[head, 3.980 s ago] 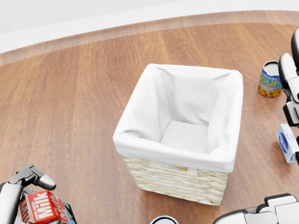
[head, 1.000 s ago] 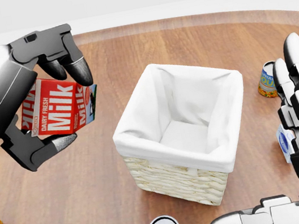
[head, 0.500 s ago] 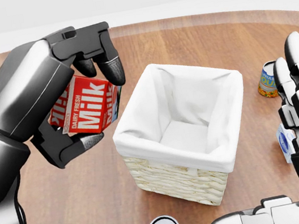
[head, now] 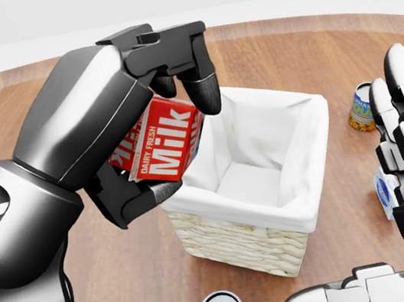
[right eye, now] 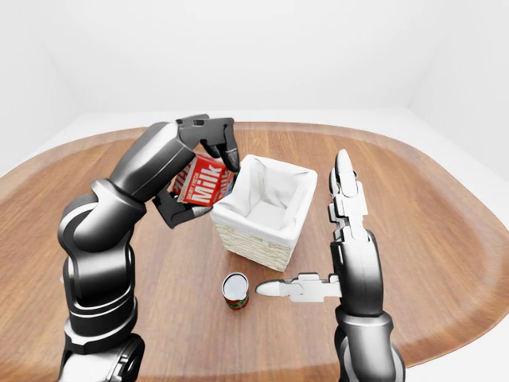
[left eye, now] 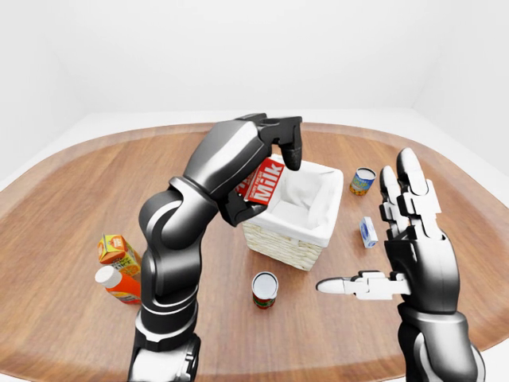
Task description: Pick the milk and place it in the basket.
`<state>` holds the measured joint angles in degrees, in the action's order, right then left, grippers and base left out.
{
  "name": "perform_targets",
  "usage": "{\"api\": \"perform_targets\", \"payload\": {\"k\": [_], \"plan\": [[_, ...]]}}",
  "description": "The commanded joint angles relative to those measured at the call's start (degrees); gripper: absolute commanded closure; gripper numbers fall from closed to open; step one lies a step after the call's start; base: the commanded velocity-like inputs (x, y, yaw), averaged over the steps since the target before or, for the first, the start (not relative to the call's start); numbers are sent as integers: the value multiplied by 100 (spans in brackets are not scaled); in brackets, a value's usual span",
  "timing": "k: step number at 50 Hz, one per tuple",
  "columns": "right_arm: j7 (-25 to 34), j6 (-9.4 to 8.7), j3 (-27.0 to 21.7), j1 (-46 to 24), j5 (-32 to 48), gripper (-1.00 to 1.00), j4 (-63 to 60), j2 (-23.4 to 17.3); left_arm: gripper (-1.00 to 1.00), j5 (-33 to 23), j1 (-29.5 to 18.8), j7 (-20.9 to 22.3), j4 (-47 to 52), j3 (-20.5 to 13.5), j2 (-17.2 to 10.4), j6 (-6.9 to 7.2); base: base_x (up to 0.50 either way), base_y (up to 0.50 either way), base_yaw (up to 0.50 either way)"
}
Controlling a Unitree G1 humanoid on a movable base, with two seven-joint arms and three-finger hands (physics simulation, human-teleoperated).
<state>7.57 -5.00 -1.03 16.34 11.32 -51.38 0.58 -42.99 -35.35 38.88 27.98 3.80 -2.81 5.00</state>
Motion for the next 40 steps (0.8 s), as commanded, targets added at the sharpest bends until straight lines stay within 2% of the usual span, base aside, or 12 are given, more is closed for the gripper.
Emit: {"api": "perform_targets", "payload": {"k": [1,12,20,29,40], "plan": [[10,0,-37,-2,-21,-100,12,3,100,-107,-4,-92,244,307,420,0,0,0,0],[8,0,-9,30,-12,-100,78,1,100,-113,-3,-178,97,347,619,0,0,0,0],[5,0,11,59,-2,-100,66,3,100,-9,4,-525,-360,428,703,0,0,0,0],[17,0,-5,59,-22,-100,32,4,100,-2,-268,-625,-677,470,859,0,0,0,0],[16,0,9,49,-22,-100,48,3,100,272,-917,-874,-1507,296,760,0,0,0,0]]}}
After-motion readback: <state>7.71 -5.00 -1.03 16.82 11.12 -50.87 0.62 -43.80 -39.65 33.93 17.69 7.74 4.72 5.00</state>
